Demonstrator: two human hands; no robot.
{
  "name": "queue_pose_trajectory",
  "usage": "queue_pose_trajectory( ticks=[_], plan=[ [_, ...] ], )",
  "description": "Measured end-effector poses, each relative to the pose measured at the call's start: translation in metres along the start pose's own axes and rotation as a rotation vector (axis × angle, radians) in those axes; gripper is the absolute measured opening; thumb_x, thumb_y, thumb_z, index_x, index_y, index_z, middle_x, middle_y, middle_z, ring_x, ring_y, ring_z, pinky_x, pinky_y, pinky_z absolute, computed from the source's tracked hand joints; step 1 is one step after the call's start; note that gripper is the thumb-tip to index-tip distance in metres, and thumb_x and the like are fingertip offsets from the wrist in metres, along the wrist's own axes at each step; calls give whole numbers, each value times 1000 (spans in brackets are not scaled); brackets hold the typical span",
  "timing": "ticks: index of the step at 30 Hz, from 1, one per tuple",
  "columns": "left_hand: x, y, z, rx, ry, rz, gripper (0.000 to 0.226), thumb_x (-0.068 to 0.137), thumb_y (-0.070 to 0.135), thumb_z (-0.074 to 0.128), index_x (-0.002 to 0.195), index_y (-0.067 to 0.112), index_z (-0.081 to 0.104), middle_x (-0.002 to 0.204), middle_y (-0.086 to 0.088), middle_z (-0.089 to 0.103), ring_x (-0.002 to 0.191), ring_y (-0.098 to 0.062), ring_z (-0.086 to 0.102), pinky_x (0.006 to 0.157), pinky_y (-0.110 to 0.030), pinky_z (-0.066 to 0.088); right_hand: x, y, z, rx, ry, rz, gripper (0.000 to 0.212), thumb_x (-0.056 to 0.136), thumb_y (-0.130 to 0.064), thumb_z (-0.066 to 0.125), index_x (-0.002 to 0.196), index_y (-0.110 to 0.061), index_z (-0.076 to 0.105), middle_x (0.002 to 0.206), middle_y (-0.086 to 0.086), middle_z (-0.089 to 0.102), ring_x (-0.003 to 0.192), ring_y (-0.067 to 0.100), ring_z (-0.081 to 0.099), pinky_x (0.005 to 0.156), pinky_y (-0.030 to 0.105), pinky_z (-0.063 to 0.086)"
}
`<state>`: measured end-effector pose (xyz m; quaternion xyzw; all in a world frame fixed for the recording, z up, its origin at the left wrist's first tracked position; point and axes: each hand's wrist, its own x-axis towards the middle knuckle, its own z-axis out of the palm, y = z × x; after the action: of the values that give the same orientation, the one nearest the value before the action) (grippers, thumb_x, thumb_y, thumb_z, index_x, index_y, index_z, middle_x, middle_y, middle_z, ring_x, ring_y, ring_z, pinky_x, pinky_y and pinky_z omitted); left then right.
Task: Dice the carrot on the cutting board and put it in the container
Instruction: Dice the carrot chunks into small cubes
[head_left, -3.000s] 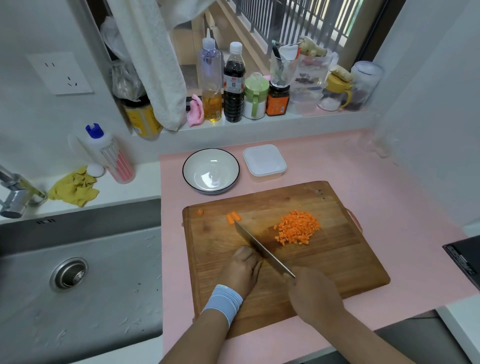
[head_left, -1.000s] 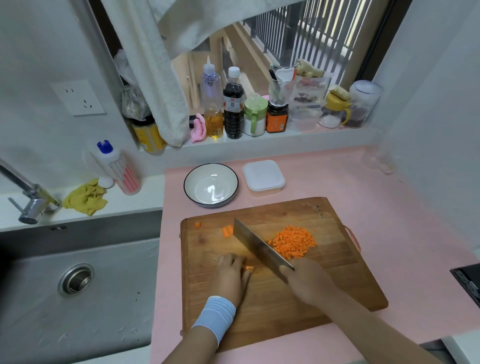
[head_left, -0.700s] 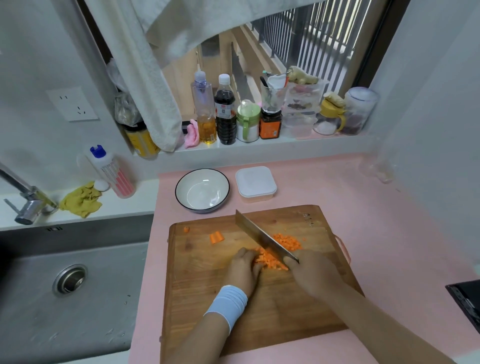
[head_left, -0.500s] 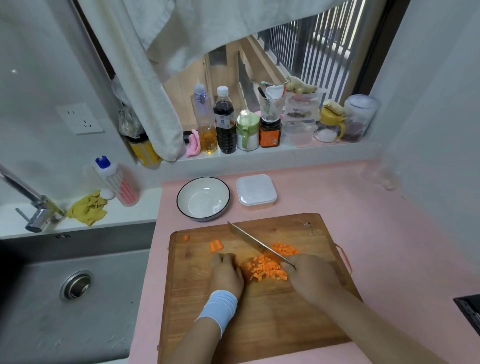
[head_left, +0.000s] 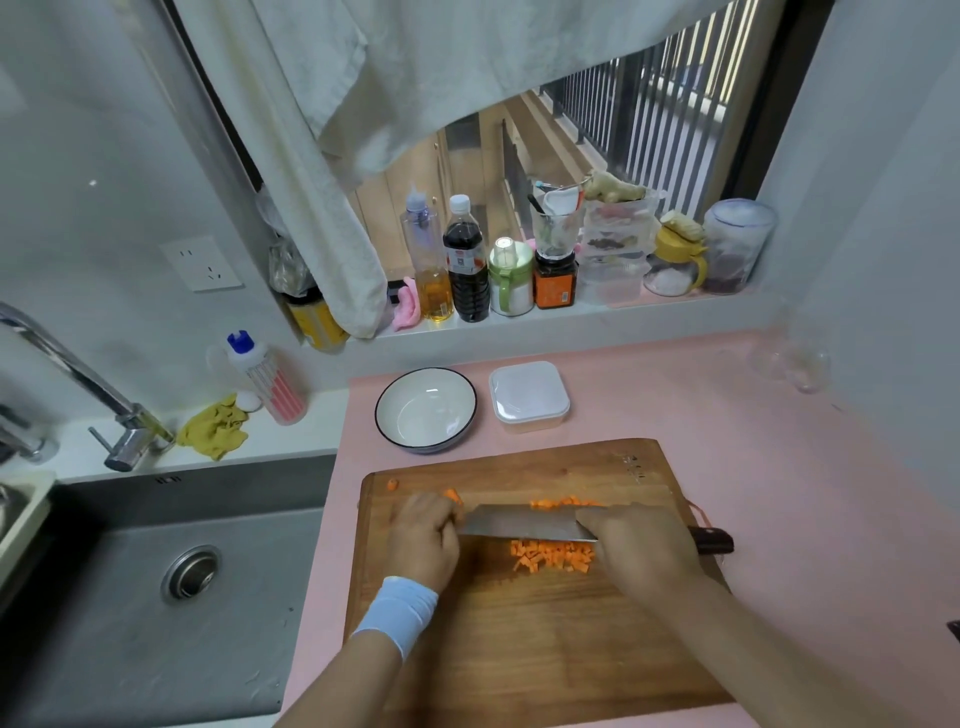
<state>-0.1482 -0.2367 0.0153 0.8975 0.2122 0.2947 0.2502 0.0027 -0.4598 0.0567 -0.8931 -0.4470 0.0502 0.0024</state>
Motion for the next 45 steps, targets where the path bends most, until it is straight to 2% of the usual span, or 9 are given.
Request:
queue_pose_trajectory(
  ticks=[3, 6, 14, 22, 28, 31, 35, 38, 45],
  plan=[
    [18, 18, 13, -109, -274, -129, 29, 70, 0, 43, 69, 26, 55, 77, 15, 56, 81, -9, 51, 73, -14, 37, 2, 3, 5, -18, 19, -79, 26, 75, -5, 66, 85, -29, 62, 70, -8, 64, 56, 16, 43, 51, 29, 34],
    [25, 39, 33, -97, -606, -268, 34, 77, 0, 40, 71, 28, 59, 86, 17, 61, 87, -8, 56, 73, -15, 40, 1, 1, 2, -45, 22, -143, 39, 72, -5, 67, 95, -36, 64, 74, -9, 65, 58, 17, 50, 50, 28, 29],
    [30, 50, 50, -165, -744, -361, 55, 77, -10, 33, 96, 27, 70, 110, 14, 62, 108, -6, 55, 105, -23, 39, -10, -4, -7, -104, -80, -125, 21, 87, -7, 49, 91, -26, 60, 85, -5, 66, 72, 22, 52, 60, 34, 34],
    [46, 16, 22, -172, -343, -541, 48, 82, -10, 35, 84, 27, 65, 95, 12, 65, 95, -11, 59, 89, -18, 41, -15, -11, -9, -113, -85, -77, 29, 89, -7, 49, 102, -28, 63, 90, -4, 67, 80, 21, 60, 57, 31, 29],
    [53, -15, -3, -104, -173, -661, 34, 85, -5, 37, 87, 17, 63, 81, 4, 58, 64, -15, 52, 49, -5, 38, -17, -20, -8, 95, -40, 76, 35, 97, -28, 46, 121, -43, 67, 93, -11, 71, 82, 10, 65, 57, 26, 43],
    [45, -43, -3, 101, -237, -582, 17, 77, 27, 59, 88, 30, 72, 91, 8, 70, 72, -20, 54, 73, -19, 50, -14, -28, -7, 256, -61, 210, 29, 100, -35, 50, 123, -43, 67, 93, -13, 73, 77, 6, 62, 57, 23, 43],
    [35, -53, 19, 157, -474, -357, 29, 93, 25, 52, 115, 35, 67, 121, 8, 65, 113, -21, 57, 102, -28, 38, -11, -45, -5, 418, -81, 322, 24, 102, -38, 51, 114, -36, 71, 70, -13, 64, 66, 6, 61, 56, 25, 45],
    [28, -58, 27, 221, -479, -290, 23, 93, 24, 55, 110, 35, 68, 121, 10, 60, 116, -21, 49, 105, -36, 35, -8, -59, -2, 466, -77, 383, 24, 102, -40, 50, 108, -34, 72, 65, -10, 62, 64, 7, 60, 52, 25, 40],
    [-23, -58, 30, 13, -427, -51, 21, 87, 18, 65, 107, 18, 71, 109, 5, 61, 108, -11, 50, 98, -18, 36, -7, -90, 9, 518, -118, 488, 24, 102, -42, 48, 97, -32, 70, 74, -9, 65, 76, 17, 61, 64, 29, 46]
  ],
)
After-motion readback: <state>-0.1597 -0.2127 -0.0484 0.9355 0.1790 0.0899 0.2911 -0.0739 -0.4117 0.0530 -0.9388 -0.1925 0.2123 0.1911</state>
